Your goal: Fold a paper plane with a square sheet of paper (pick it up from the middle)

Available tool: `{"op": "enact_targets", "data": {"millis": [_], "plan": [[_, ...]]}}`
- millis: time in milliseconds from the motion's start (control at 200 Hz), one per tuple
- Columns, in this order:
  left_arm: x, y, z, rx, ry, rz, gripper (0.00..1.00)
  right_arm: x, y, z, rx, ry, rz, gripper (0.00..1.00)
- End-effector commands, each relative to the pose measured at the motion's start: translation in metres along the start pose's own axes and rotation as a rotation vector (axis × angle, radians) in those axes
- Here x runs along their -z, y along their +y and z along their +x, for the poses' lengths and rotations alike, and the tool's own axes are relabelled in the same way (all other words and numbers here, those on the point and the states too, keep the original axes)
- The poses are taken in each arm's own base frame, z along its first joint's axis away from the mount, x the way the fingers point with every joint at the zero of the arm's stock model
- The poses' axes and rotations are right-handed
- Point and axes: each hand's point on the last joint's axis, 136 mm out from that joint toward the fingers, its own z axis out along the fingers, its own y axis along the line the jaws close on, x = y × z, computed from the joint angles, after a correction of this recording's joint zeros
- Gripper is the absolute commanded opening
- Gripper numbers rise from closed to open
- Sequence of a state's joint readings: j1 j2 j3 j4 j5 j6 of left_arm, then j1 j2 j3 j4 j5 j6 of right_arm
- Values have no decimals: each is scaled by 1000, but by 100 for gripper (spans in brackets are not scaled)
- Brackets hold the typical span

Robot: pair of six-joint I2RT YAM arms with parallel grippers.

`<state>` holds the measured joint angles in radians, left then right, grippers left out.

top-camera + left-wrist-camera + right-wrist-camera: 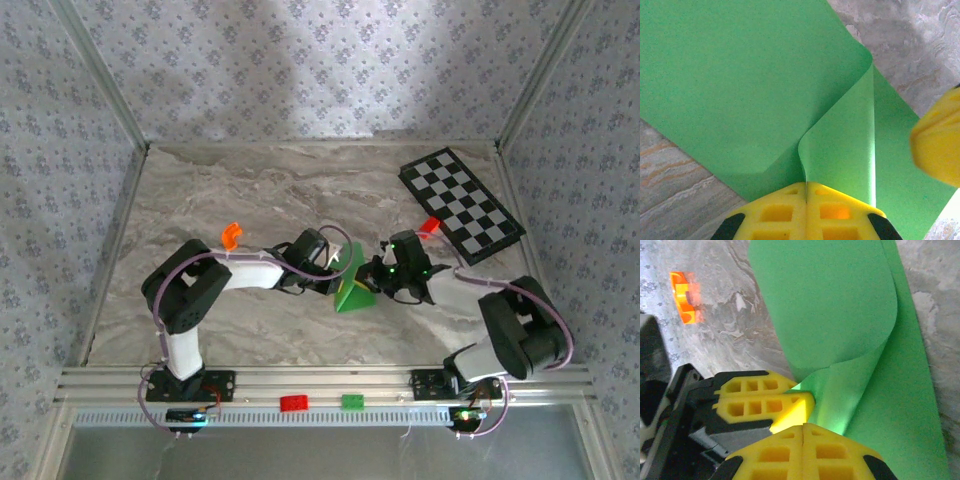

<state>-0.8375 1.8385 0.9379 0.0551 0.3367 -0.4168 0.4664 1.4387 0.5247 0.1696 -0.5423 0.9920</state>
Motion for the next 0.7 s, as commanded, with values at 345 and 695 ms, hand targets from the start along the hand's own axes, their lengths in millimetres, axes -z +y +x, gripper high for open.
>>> {"op": "enact_targets", "data": {"millis": [345, 695], "plan": [[-8, 7, 18, 22, 75, -20, 2, -21, 0, 4, -8, 53, 27, 0], [-9, 6, 20, 17, 87, -16, 2, -23, -51, 24, -66, 102, 157, 0]]}}
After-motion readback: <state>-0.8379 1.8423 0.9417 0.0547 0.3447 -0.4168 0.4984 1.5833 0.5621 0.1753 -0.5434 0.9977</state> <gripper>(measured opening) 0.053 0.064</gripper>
